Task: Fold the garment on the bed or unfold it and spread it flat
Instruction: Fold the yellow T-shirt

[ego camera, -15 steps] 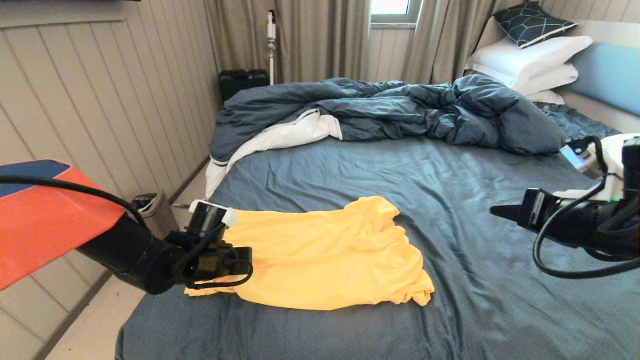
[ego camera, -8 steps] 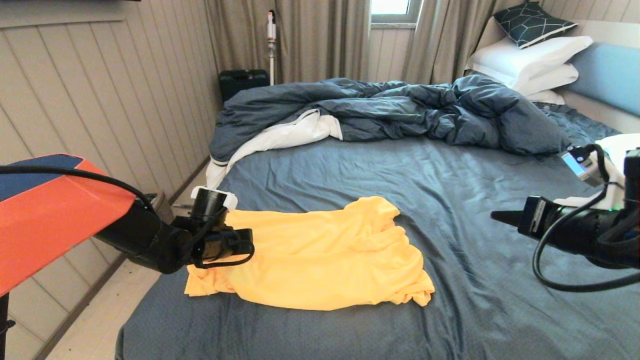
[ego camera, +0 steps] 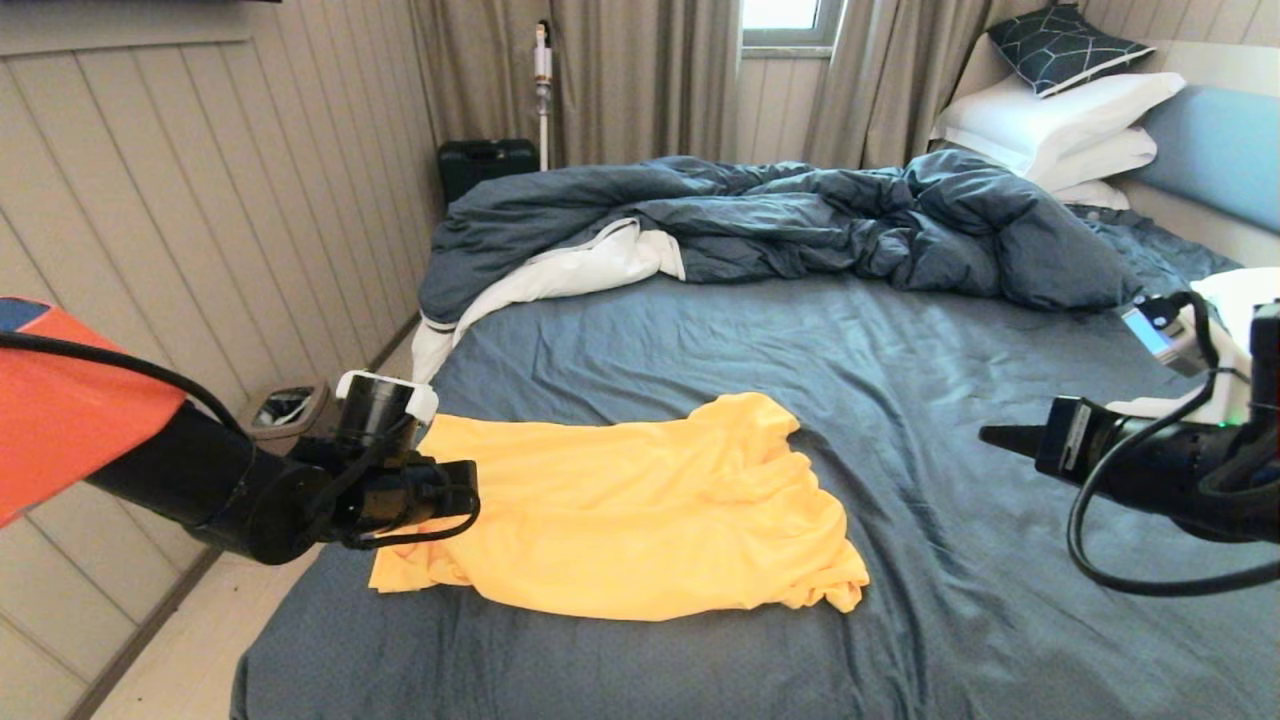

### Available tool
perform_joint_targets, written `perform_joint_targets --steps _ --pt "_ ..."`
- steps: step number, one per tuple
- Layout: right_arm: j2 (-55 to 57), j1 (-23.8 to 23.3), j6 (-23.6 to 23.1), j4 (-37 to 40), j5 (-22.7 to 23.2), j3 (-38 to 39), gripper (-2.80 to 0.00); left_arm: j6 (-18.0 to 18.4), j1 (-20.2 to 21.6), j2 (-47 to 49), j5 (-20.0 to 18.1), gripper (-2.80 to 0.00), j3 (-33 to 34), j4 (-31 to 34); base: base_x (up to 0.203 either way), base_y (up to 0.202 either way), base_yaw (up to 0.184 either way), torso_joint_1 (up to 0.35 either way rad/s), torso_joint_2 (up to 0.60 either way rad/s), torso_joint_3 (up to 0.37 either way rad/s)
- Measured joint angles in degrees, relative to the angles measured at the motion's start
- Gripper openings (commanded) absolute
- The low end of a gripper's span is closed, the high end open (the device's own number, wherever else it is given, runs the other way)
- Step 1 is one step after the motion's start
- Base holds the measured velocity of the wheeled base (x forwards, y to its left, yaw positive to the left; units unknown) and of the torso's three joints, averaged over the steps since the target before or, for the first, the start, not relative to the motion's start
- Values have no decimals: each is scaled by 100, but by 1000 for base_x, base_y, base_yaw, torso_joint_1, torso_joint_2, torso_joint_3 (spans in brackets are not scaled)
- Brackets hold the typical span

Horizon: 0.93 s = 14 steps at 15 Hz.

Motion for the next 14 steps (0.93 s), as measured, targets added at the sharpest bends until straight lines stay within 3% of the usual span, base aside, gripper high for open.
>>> perform_joint_targets --steps 4,10,14 --pt "0 -31 14 0 5 65 -280 10 -213 -367 -608 -280 629 54 0 0 0 0 0 0" --pt "37 -67 26 -81 101 211 -280 48 -603 -333 -559 -280 648 -2 0 0 0 0 0 0" --pt "89 -78 35 -361 116 363 -280 55 -283 115 -540 -280 417 -31 0 0 0 0 0 0"
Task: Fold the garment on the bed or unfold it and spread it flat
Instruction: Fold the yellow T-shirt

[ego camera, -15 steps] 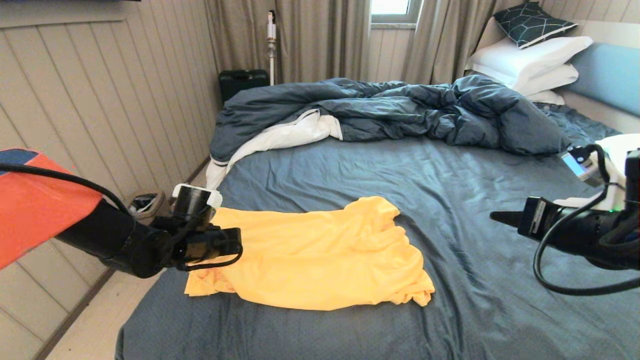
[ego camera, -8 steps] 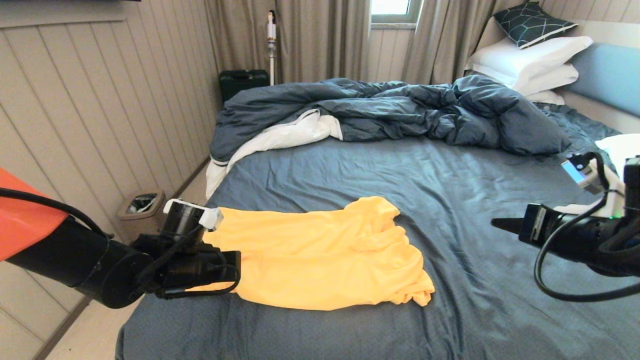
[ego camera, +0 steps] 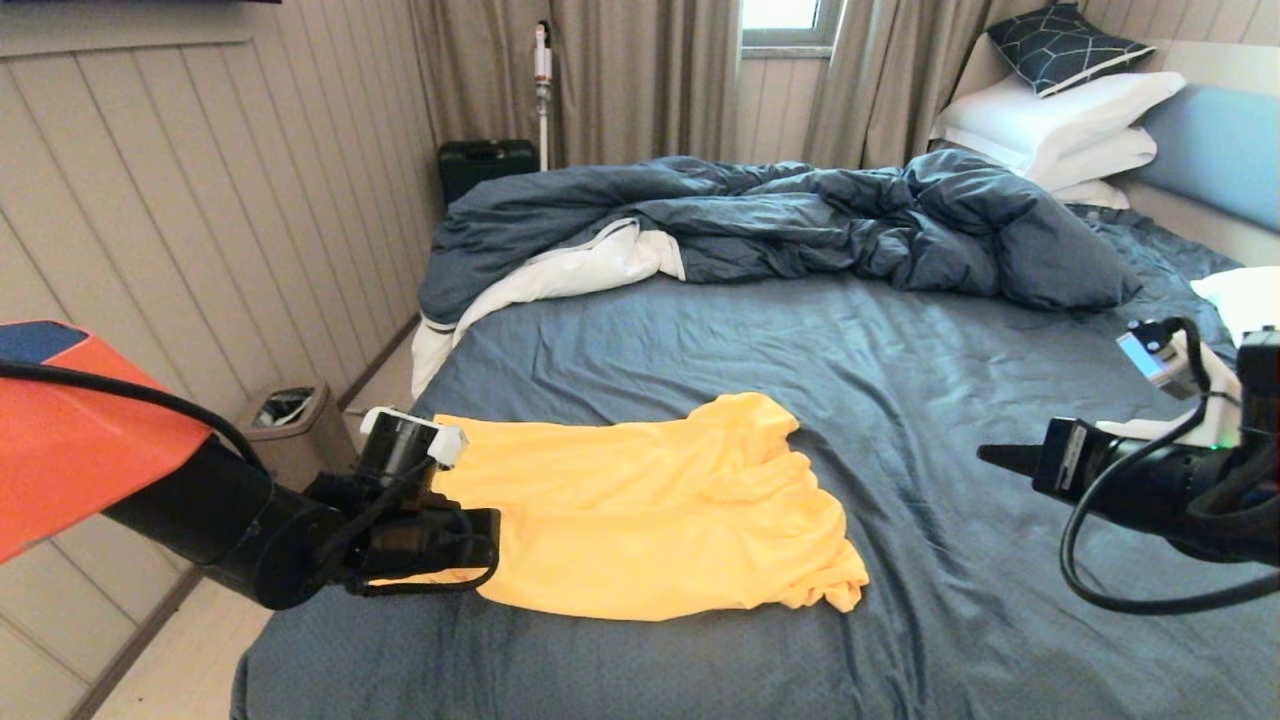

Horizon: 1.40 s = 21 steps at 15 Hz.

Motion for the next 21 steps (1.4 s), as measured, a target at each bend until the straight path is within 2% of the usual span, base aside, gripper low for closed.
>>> perform_joint_targets --steps 4,6,12,15,21 --pt "27 13 0 -72 6 110 -280 195 672 181 -55 -280 -283 3 0 0 0 0 0 0" --pt "30 24 0 -73 5 135 -280 299 847 209 -57 -280 -372 7 0 0 0 0 0 0" --pt "72 39 0 -73 2 149 -280 316 907 409 -53 -280 -1007 87 0 0 0 0 0 0" --pt "91 33 -2 -73 0 151 -280 525 859 517 -40 -280 -1306 181 0 0 0 0 0 0" --pt "153 23 19 -72 1 145 -280 580 892 390 -56 -280 -1111 185 0 0 0 0 0 0"
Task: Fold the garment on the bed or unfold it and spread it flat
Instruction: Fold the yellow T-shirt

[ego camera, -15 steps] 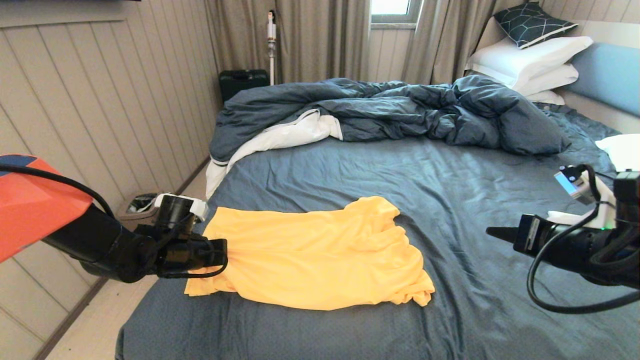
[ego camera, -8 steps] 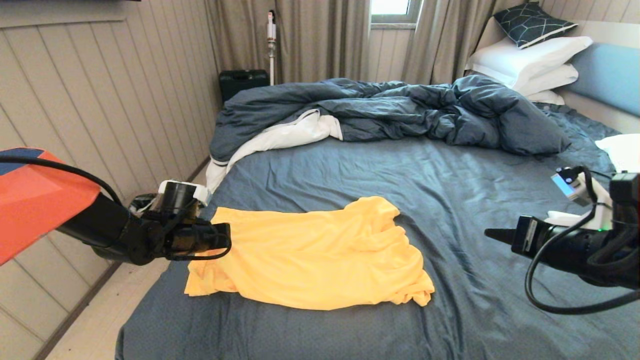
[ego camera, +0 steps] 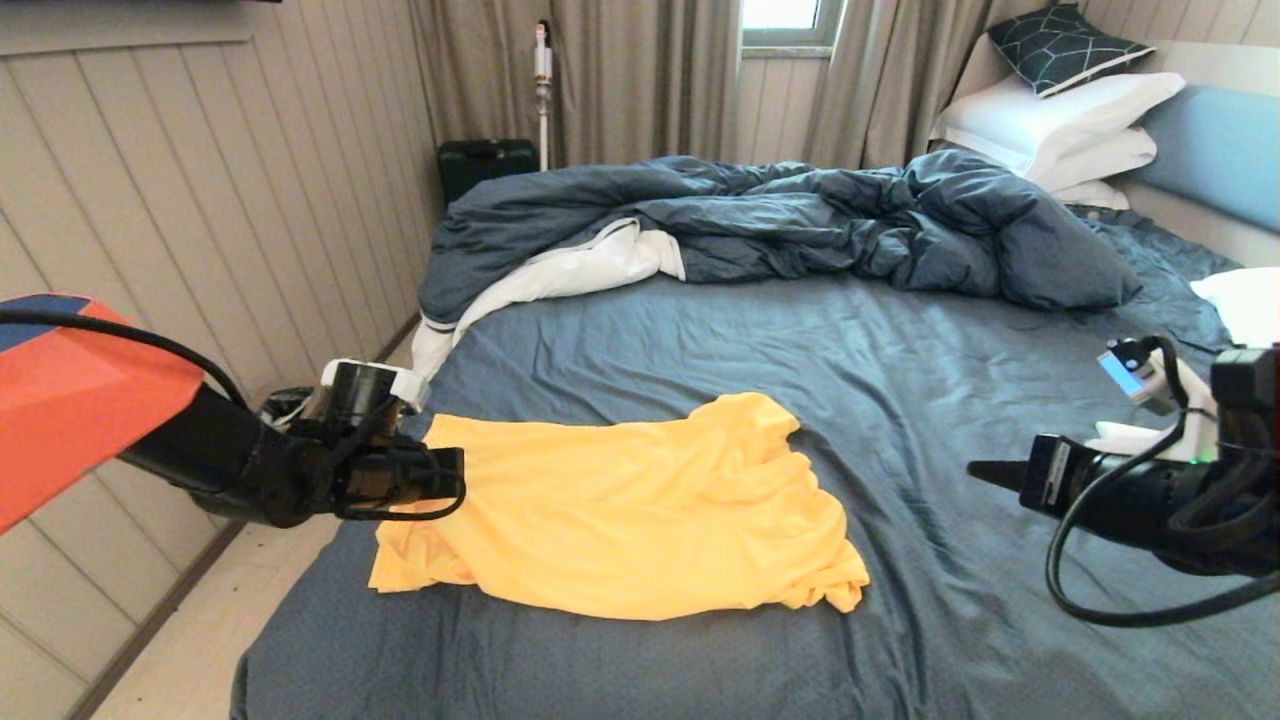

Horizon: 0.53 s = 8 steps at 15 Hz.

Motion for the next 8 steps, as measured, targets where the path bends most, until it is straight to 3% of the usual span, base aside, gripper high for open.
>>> perform_joint_targets --steps 4,7,8 --pt "106 -31 10 5 18 -44 -280 -77 41 -820 -42 -280 502 203 0 0 0 0 0 0" --pt "284 -147 10 40 67 -55 -280 -357 364 -1730 -425 -280 1022 672 0 0 0 0 0 0" --pt "351 -207 12 49 79 -55 0 -406 548 -2010 -638 -125 1166 834 0 0 0 0 0 0"
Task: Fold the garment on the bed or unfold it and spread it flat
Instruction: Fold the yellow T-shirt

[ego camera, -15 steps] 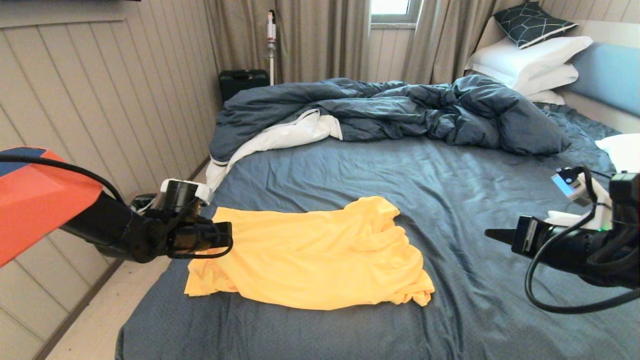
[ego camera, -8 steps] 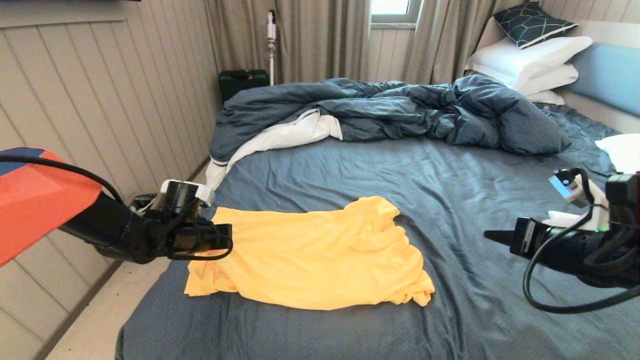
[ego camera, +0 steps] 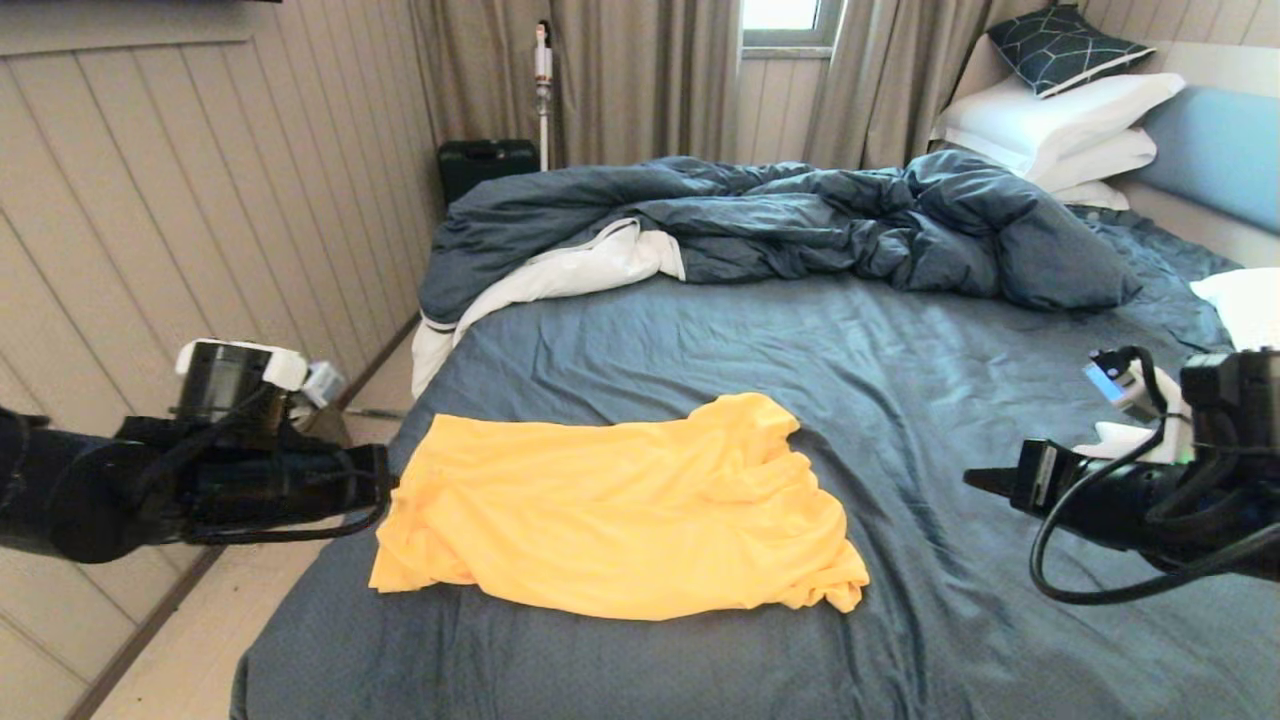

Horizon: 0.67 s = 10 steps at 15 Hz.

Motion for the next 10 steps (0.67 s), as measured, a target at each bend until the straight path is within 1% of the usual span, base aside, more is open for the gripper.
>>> perform_joint_targets --steps 1,3,4,5,6,8,10 --pt "61 -68 -5 14 30 4 0 -45 222 -313 -270 0 157 187 0 0 0 0 0 0" --pt "115 -150 -24 264 83 -40 0 -94 612 -961 -779 0 421 648 0 0 0 0 0 0" --pt "119 -188 -33 527 169 -156 0 -93 772 -1246 -934 0 486 894 0 0 0 0 0 0" --pt "113 -233 -38 938 353 -320 0 -77 972 -1530 -1098 0 532 1190 0 0 0 0 0 0" --pt "106 -299 -42 1420 629 -580 0 -37 1197 -1775 -1265 0 553 1494 0 0 0 0 0 0" --pt "129 -434 -44 2378 1144 -1167 0 74 1497 -2045 -1414 0 567 1806 0 0 0 0 0 0" --pt "285 -496 -33 3213 1330 -1694 0 140 1608 -2055 -1438 0 518 1949 0 0 0 0 0 0"
